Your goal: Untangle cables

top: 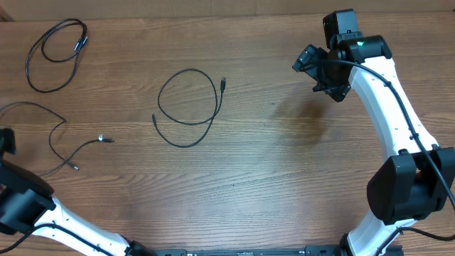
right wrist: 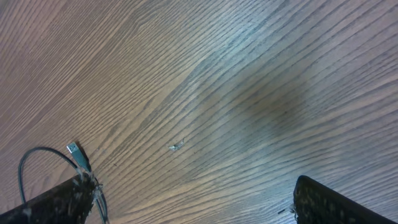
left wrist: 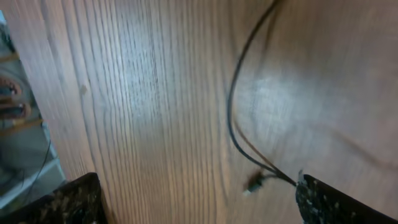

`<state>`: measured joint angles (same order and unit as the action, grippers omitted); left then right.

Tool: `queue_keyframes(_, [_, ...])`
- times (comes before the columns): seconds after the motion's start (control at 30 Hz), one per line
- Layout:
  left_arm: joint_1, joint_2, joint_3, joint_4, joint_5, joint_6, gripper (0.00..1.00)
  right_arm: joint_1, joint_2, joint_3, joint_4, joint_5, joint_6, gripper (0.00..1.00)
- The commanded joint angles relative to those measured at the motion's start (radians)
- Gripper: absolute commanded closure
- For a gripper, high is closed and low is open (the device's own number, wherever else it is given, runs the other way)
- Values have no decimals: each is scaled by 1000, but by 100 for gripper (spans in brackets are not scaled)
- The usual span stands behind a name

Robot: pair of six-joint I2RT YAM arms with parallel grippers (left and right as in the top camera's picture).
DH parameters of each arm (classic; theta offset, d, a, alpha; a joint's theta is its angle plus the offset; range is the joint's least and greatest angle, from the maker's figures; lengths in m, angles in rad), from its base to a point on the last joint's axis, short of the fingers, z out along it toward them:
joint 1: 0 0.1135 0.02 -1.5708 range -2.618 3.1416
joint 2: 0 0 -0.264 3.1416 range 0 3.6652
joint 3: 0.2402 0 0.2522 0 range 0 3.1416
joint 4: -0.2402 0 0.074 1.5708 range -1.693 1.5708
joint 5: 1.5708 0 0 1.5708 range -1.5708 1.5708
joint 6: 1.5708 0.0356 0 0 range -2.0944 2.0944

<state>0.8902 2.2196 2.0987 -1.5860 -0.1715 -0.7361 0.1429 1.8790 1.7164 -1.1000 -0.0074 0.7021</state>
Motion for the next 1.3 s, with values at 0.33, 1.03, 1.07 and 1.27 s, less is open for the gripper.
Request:
queue_keyframes(0.33, [-9, -1, -358, 315, 127, -19, 0, -3, -5, 6, 3, 14, -4, 0])
queue_keyframes(1.03, [-10, -2, -451, 564, 173, 0, 74, -3, -5, 6, 3, 14, -4, 0])
queue_keyframes(1.07, [-10, -2, -436, 563, 173, 0, 74, -3, -5, 6, 3, 14, -4, 0])
queue_keyframes(1.27, [-10, -2, -331, 547, 276, 11, 80, -3, -5, 6, 3, 14, -4, 0])
